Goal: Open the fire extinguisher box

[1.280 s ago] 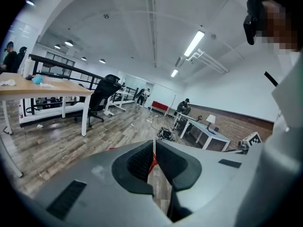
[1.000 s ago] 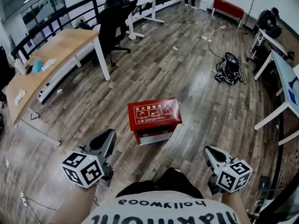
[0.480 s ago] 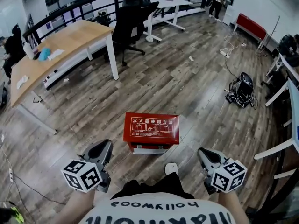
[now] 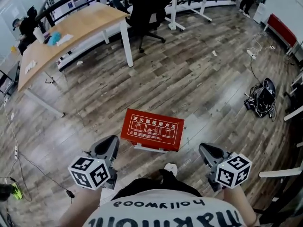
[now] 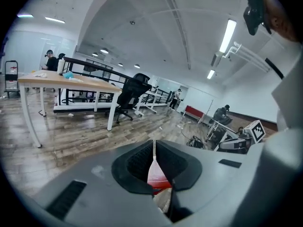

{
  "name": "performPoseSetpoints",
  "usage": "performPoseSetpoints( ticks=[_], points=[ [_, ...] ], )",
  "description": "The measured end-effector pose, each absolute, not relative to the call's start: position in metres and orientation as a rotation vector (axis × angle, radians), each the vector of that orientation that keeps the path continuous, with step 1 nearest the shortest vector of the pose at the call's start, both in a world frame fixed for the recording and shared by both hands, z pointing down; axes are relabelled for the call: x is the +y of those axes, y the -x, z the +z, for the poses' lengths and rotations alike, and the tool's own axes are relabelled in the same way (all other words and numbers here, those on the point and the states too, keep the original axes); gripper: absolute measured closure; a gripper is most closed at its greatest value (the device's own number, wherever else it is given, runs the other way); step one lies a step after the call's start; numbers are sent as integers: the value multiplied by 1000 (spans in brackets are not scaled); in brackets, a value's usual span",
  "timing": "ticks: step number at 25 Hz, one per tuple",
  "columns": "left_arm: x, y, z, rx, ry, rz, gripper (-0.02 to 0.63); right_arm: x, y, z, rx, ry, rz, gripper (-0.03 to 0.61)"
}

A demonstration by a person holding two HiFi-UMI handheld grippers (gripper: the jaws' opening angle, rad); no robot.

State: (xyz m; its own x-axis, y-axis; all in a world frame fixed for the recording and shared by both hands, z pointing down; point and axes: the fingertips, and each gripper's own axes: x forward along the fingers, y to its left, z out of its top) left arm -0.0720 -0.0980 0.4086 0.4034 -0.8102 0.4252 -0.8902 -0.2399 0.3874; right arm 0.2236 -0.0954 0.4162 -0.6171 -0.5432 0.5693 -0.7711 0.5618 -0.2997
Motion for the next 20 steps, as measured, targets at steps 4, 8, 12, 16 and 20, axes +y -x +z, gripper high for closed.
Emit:
performPoseSetpoints(
  ticks=[4,8,12,16,20],
  points=[
    [-106,58,419,-1489,-2026,166,592,-119,-234,423,-2381,-962,713,568],
    [-106,50,427,-1533,-1961,111,592,-141,-238,423,-2370,-869,658,569],
    [-105,49,437,-1575,-1918,65,592,-159,-235,421,-2370,-783,570,568],
    [-97,52,451,-1621,-1853,30,592,-173,-225,421,-2381,-722,490,568],
    [-88,54,461,-1645,-1791,-5,592,-177,-208,424,-2397,-680,499,568]
  ],
)
